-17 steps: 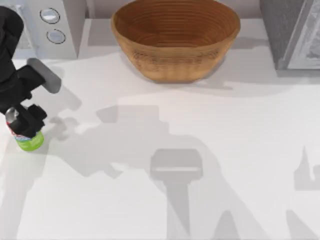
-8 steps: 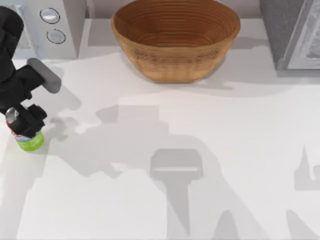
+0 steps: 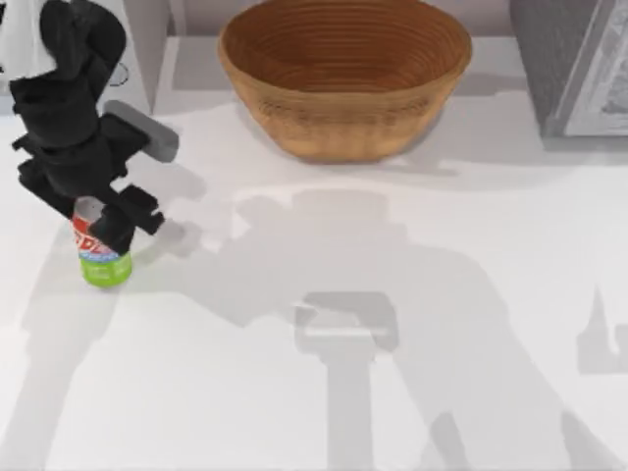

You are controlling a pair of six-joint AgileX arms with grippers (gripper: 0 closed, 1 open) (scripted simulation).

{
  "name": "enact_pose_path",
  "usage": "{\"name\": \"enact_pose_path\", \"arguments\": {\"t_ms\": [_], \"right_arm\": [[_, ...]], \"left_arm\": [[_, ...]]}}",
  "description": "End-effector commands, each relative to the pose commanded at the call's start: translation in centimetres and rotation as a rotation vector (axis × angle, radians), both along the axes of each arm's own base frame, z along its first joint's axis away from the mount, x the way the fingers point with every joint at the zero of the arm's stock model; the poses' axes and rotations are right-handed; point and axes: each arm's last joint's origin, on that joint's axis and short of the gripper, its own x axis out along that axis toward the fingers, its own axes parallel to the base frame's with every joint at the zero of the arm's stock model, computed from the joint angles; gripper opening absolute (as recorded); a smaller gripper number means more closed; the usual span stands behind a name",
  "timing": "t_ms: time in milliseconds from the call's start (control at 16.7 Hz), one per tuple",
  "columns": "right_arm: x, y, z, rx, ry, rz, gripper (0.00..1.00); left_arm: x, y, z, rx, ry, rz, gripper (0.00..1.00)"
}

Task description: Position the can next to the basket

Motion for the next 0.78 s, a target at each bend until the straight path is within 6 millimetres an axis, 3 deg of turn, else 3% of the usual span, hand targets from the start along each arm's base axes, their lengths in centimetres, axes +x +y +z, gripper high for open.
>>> {"name": "enact_pose_path", "arguments": {"t_ms": [300,540,780], "right_arm": [[0.0,0.0,0.0,0.000,0.000,0.000,1.00],[0.0,0.0,0.0,0.000,0.000,0.000,1.00],[0.0,0.0,0.0,0.000,0.000,0.000,1.00]], "left_arm": [[-0.1,-8.1,0.0,0.020,0.020,0.260,0.00],[-1.8,-14.7,0.3,0.034,0.018,0.482,0.00],[-3.9,-19.6,1.3,0.021,-0.005,0.613,0.00]]}}
